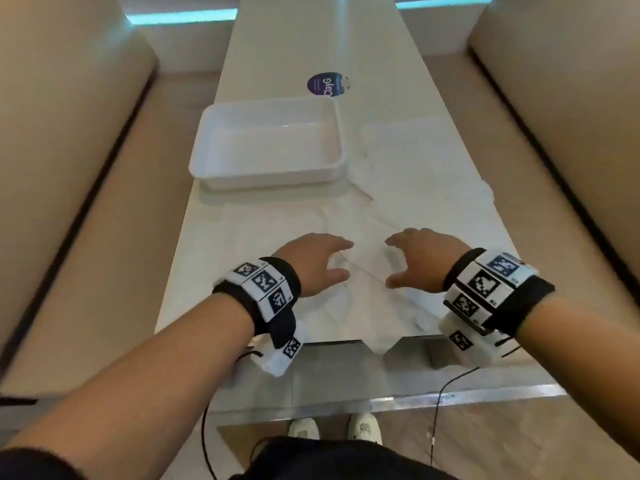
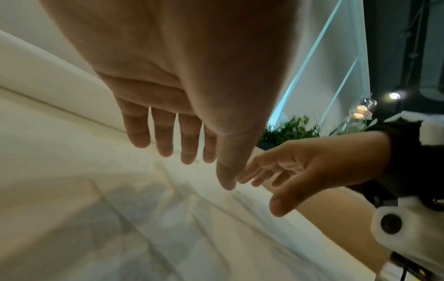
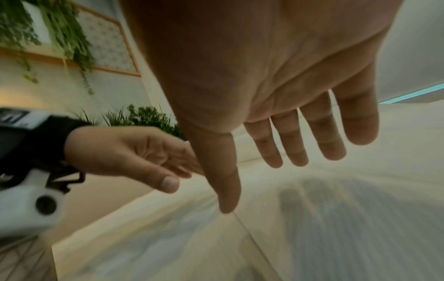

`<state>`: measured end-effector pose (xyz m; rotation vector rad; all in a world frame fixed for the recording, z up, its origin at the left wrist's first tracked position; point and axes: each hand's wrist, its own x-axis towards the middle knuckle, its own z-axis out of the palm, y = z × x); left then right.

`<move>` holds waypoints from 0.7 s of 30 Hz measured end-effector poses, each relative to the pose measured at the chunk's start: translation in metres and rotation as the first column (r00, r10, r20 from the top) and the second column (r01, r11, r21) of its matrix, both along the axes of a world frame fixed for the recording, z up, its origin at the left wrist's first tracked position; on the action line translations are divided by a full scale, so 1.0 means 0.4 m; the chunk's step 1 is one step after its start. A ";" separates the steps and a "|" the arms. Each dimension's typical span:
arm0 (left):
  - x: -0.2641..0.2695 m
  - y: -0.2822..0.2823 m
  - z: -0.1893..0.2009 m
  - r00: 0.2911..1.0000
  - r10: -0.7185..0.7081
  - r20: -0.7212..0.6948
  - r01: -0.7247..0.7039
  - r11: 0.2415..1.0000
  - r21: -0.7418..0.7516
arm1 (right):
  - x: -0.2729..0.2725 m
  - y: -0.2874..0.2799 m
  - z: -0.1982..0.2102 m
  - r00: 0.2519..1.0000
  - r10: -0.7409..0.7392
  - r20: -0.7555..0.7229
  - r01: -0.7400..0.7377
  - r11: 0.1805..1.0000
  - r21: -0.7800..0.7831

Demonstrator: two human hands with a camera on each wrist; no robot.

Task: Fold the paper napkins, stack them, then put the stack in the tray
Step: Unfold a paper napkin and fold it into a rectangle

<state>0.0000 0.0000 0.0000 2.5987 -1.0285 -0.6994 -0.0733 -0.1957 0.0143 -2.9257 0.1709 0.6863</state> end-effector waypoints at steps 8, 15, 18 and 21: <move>0.025 -0.110 -0.053 0.959 -0.271 0.082 0.247 0.942 0.226 | -0.070 -0.034 -0.055 0.999 0.026 0.038 -0.027 0.999 0.020; 0.001 -0.094 -0.050 0.915 -0.262 0.308 0.244 0.965 0.095 | -0.113 -0.069 -0.066 0.988 0.024 0.154 -0.043 0.992 0.119; -0.014 -0.086 -0.054 0.914 -0.239 0.328 0.232 0.971 0.059 | -0.127 -0.077 -0.067 0.983 0.021 0.181 -0.047 0.989 0.140; -0.030 -0.077 -0.046 0.948 -0.169 0.269 0.184 0.982 -0.033 | -0.143 -0.093 -0.061 0.974 -0.003 0.227 -0.043 0.980 0.195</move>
